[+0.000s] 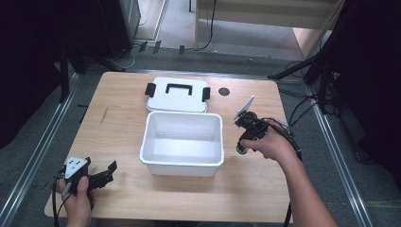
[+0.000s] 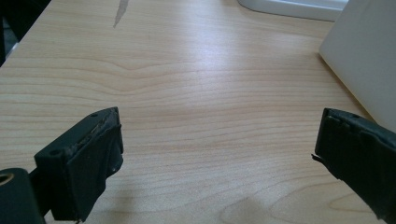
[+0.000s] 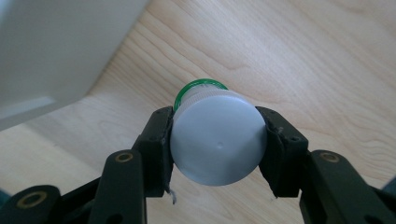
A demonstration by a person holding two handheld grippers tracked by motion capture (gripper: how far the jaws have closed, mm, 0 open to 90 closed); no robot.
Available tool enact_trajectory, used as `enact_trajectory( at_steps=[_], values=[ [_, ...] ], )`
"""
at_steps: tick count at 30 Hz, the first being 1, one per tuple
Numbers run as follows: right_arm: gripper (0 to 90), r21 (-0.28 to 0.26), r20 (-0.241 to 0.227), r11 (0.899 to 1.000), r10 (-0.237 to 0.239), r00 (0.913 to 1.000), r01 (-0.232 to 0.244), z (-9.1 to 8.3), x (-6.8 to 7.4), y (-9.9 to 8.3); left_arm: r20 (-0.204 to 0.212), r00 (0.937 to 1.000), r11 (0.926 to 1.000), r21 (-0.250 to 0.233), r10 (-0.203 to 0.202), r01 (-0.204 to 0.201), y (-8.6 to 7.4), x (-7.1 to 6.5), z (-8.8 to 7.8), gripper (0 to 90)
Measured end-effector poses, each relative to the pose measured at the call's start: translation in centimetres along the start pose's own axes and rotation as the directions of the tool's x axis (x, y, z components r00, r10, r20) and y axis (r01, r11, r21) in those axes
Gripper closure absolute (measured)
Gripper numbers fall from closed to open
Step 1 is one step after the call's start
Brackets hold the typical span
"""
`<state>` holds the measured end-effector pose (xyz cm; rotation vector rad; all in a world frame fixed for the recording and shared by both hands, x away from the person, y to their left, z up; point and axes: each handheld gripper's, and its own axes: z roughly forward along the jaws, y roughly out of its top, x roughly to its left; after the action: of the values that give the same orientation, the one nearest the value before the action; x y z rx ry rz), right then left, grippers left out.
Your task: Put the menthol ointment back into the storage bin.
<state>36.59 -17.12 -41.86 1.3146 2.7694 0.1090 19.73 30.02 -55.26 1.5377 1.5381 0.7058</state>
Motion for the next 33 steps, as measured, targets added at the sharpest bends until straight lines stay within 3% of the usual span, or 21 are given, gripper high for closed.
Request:
enact_trajectory(
  at_steps=[1, 2, 3, 4, 7, 15, 24, 27, 30, 33],
  values=[
    [51.2, -0.021, 0.004, 0.999, -0.025, 0.9997, 0.025, -1.5, 0.5, 0.1, 0.000, 1.0000, 1.0000, -0.001, 0.000, 0.000, 0.0, 0.0, 0.0, 1.7],
    [51.2, -0.021, 0.004, 0.999, -0.025, 0.9997, 0.025, -1.5, 0.5, 0.1, -0.001, 1.0000, 1.0000, -0.001, 0.000, 0.000, 0.0, 0.0, 0.0, 1.7],
    [51.2, -0.033, 0.006, 0.999, -0.042, 0.9991, 0.043, -3.0, 1.1, 0.2, 0.000, 1.0000, 1.0000, -0.001, -0.001, 0.001, 0.0, 0.0, 0.0, 1.7],
    [51.2, -0.033, 0.006, 0.999, -0.042, 0.9991, 0.043, -3.0, 1.1, 0.2, 0.000, 1.0000, 1.0000, -0.001, -0.001, 0.001, 0.0, 0.0, 0.0, 1.7],
    [51.2, -0.060, 0.005, 0.995, -0.074, 0.9972, 0.074, -5.5, 2.1, 0.7, 0.001, 1.0000, 1.0000, -0.003, -0.001, 0.001, 0.0, 0.0, 0.0, 1.7],
    [51.2, -0.115, 0.010, 0.986, -0.123, 0.9924, 0.123, -8.8, 3.8, 1.7, 0.005, 1.0000, 1.0000, 0.000, -0.001, 0.001, 0.0, 0.0, 0.0, 1.7],
    [51.2, -0.140, 0.024, 0.975, -0.172, 0.9849, 0.173, -10.3, 6.1, 2.9, 0.012, 0.9999, 1.0000, 0.006, 0.000, 0.000, 0.0, 0.1, 0.0, 1.8],
    [51.2, -0.150, 0.015, 0.965, -0.215, 0.9764, 0.215, -10.3, 7.5, 3.5, 0.014, 0.9999, 1.0000, 0.006, -0.001, 0.001, 0.0, 0.1, 0.1, 1.8],
    [51.2, -0.151, 0.007, 0.962, -0.230, 0.9732, 0.228, -10.2, 8.1, 3.8, 0.015, 0.9999, 1.0000, 0.007, -0.001, 0.001, 0.0, 0.1, 0.1, 1.8],
    [51.2, -0.138, -0.001, 0.954, -0.271, 0.9627, 0.268, -9.4, 9.4, 4.5, 0.016, 0.9999, 1.0000, 0.006, -0.003, 0.003, 0.0, 0.1, 0.1, 1.8]
  ],
)
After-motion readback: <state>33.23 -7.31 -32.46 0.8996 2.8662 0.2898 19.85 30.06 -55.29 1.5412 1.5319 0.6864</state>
